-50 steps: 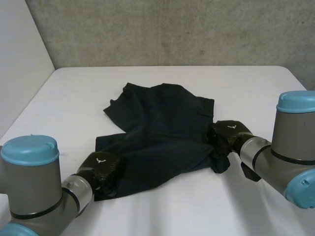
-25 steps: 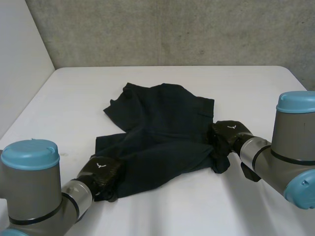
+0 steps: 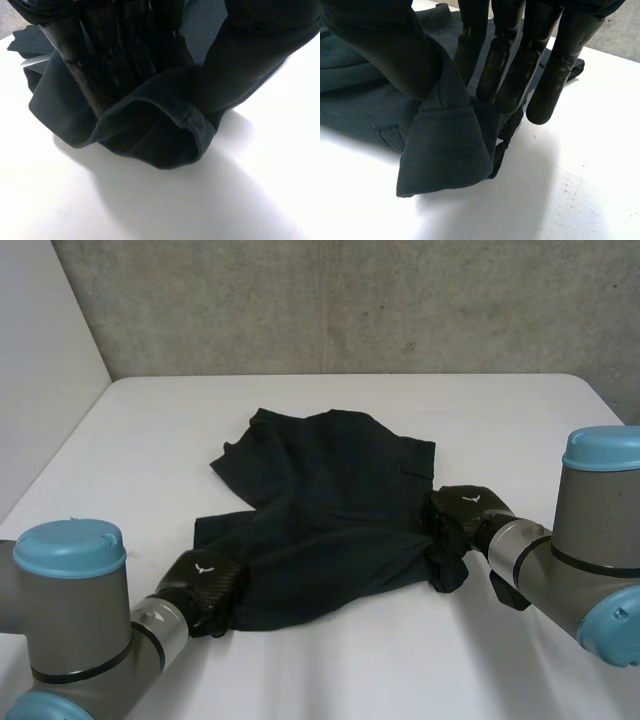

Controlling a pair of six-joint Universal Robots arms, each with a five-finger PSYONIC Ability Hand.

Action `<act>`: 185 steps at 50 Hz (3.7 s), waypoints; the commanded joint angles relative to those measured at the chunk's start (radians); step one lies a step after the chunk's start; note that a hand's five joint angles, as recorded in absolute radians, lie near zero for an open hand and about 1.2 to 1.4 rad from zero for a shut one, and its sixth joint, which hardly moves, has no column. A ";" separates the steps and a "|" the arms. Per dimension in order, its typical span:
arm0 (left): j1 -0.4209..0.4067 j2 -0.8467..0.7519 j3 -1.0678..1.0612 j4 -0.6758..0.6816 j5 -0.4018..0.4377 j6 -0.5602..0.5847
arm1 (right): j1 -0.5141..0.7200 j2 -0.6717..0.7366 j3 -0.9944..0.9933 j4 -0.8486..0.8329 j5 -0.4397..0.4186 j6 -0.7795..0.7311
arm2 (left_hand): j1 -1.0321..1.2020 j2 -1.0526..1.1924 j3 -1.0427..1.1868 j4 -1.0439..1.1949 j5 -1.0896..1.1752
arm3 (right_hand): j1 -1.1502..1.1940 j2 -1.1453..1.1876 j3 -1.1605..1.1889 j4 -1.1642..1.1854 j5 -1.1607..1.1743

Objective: Fold the shorts.

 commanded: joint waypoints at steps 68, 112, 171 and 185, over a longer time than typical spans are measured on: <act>-0.023 0.272 0.094 -0.420 0.004 0.045 | 0.032 -0.225 0.101 0.308 0.098 -0.612 | -0.514 -0.577 -0.564 -0.575 -0.538 | 0.388 0.217 0.218 0.220 0.223; -0.060 0.758 0.303 -0.676 -0.094 0.008 | 0.021 -0.700 0.011 0.453 0.088 -0.655 | 0.273 0.209 0.222 0.212 0.249 | 0.404 0.233 0.234 0.236 0.239; -0.109 -0.718 1.426 -0.246 -0.172 0.160 | -0.017 0.336 -0.439 -0.486 0.164 -0.588 | -0.949 -1.013 -0.999 -1.010 -0.973 | -0.818 -0.988 -0.987 -0.985 -0.982; -0.108 -0.255 0.826 -0.301 -0.144 0.062 | -0.104 -0.060 -0.117 -0.106 0.100 -0.160 | -0.934 -0.997 -0.984 -0.994 -0.957 | -0.737 -0.908 -0.907 -0.905 -0.902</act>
